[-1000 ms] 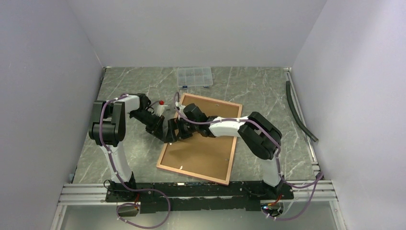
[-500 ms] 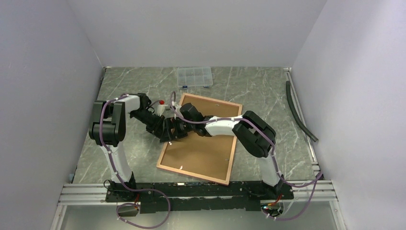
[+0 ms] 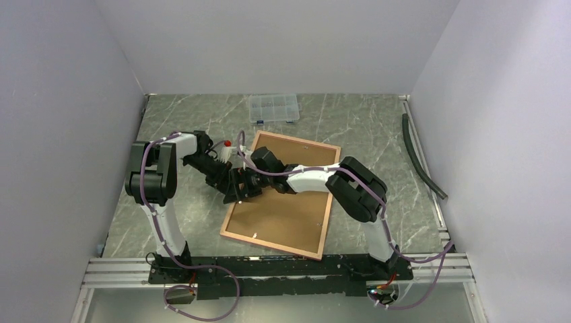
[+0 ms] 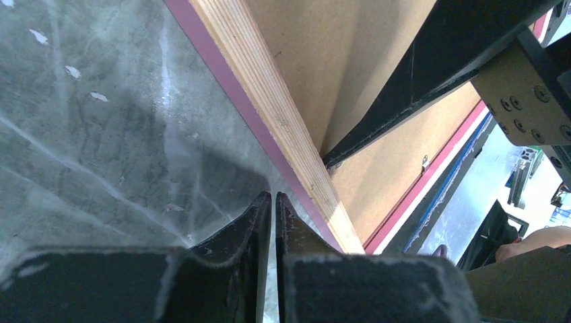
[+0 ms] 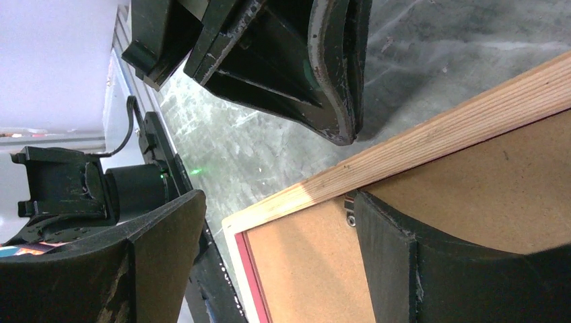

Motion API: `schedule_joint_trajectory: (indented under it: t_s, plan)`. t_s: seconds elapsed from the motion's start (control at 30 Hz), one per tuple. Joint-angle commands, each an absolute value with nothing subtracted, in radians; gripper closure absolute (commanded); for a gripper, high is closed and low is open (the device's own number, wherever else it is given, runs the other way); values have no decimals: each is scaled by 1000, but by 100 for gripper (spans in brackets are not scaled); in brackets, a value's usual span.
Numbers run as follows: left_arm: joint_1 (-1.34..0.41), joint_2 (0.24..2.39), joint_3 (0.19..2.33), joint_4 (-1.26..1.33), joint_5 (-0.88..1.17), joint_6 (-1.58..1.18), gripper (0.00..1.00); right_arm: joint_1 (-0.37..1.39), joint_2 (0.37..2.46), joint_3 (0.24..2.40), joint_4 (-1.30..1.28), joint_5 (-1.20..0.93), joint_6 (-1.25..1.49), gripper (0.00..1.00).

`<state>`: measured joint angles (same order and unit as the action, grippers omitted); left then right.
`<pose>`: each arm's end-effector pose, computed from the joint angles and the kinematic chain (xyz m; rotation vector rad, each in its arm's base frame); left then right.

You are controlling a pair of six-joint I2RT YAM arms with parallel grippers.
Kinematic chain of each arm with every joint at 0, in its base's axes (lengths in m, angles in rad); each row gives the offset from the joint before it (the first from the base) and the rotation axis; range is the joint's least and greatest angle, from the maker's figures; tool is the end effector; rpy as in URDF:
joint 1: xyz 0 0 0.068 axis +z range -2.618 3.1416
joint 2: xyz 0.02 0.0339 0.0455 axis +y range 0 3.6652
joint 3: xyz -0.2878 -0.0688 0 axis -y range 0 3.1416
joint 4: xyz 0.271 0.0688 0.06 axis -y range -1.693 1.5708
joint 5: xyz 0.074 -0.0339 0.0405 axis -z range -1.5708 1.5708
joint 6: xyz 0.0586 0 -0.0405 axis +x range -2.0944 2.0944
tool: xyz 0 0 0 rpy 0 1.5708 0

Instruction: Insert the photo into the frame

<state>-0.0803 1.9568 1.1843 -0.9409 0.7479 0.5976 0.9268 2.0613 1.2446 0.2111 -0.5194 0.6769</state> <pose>0.3434 -0.0676 0.1182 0.8766 2.7280 -1.1389 0.2694 0.4073 0.1398 -0.6468 2.3998 1.3817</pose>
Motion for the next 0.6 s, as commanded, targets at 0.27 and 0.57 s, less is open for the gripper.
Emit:
schedule_joint_trajectory:
  t_s: [0.27,0.57]
  plan:
    - [-94,1937,1190,-940,777,586,88,939,2076,1253,193,-538,692,16]
    - [-94,1936,1192,-942,774,588,88,936,2080,1263,208,-576,704,15]
